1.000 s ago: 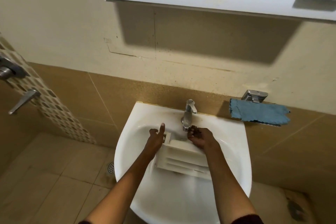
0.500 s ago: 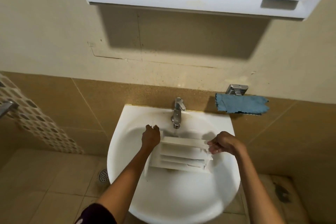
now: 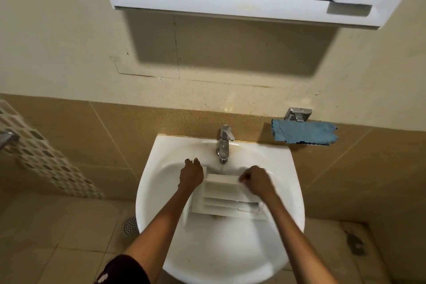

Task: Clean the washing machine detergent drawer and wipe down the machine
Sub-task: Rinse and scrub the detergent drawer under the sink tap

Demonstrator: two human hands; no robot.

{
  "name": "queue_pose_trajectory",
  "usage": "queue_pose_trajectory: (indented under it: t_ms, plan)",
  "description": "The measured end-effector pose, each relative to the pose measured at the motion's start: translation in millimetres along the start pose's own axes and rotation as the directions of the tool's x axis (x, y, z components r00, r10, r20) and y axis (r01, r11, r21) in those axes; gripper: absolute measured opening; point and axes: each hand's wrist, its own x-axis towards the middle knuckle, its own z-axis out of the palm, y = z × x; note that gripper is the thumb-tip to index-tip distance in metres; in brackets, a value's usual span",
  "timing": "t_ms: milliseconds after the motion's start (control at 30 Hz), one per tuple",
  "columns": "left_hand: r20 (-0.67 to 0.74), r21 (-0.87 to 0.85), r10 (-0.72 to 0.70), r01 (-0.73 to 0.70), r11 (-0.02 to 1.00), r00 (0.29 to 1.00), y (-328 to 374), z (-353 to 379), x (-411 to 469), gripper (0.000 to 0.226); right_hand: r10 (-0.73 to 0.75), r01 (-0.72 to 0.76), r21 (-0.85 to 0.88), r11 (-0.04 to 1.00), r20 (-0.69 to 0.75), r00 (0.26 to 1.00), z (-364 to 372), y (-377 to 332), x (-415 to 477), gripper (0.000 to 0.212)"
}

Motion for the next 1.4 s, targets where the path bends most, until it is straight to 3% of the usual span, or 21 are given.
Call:
queue_pose_trajectory:
  t_ms: [67, 133, 267, 467, 633, 700, 867, 967, 1033, 1133, 1200, 1233, 1300, 1400]
  plan:
    - [0.004, 0.000, 0.001, -0.001, 1.000, 1.000, 0, 0, 1, 0.045, -0.195, 0.195, 0.014, 0.981, 0.036, 0.980, 24, -22, -8, 0.028]
    - [0.000, 0.002, -0.001, 0.001, 1.000, 1.000, 0, 1, 1, 0.044, -0.290, 0.287, 0.064, 0.956, 0.054, 0.955, 36, -36, -12, 0.021]
    - [0.008, 0.005, 0.017, -0.017, 1.000, 1.000, -2, 0, -1, 0.043, -0.290, 0.279, 0.196, 0.940, 0.027, 0.957, 30, -22, -7, 0.018]
    - [0.019, 0.047, 0.070, -0.070, 0.996, 0.997, -7, -2, -4, 0.040, -0.225, 0.213, 0.125, 0.969, 0.097, 0.969, 5, 6, 0, 0.017]
    - [-0.001, 0.010, 0.061, -0.061, 0.998, 0.998, -8, -3, -4, 0.040, -0.452, 0.454, -0.003, 0.891, 0.104, 0.886, 36, -38, 0, 0.021]
    - [-0.001, 0.001, 0.067, -0.067, 0.998, 0.998, -9, -3, -5, 0.041, -0.482, 0.485, 0.003, 0.874, 0.118, 0.868, 50, -48, -1, 0.023]
    - [0.033, 0.003, 0.098, -0.098, 0.995, 0.995, -17, -4, -8, 0.041, -0.420, 0.391, 0.227, 0.892, 0.096, 0.903, 39, -14, 0, 0.024]
    - [0.044, -0.024, 0.125, -0.124, 0.992, 0.991, -24, -7, -12, 0.041, -0.338, 0.298, 0.201, 0.933, 0.214, 0.917, 9, 14, 3, 0.018]
    - [0.043, -0.042, 0.136, -0.134, 0.990, 0.990, -29, -10, -14, 0.039, -0.262, 0.167, 0.329, 0.929, 0.271, 0.926, -6, 23, 7, 0.012]
    - [0.036, -0.048, 0.118, -0.117, 0.992, 0.992, -31, -11, -15, 0.043, -0.076, -0.058, 0.657, 0.751, 0.173, 0.982, 0, 17, 23, 0.027]
    - [0.028, -0.047, 0.097, -0.095, 0.994, 0.995, -29, -11, -15, 0.045, 0.068, -0.207, 0.841, 0.499, 0.201, 0.977, 16, 7, 42, 0.029]
    - [0.022, -0.047, 0.082, -0.081, 0.996, 0.996, -27, -11, -14, 0.046, 0.116, -0.310, 0.898, 0.312, 0.288, 0.951, 22, 1, 50, 0.026]
    - [0.011, -0.051, 0.054, -0.054, 0.997, 0.998, -24, -10, -13, 0.048, 0.147, -0.457, 0.889, 0.005, 0.452, 0.880, 32, -7, 64, 0.023]
    - [-0.042, -0.076, 0.073, -0.076, 0.994, 0.996, -23, -6, -14, 0.049, 0.181, -0.536, 0.834, -0.129, 0.551, 0.815, 45, -17, 73, 0.029]
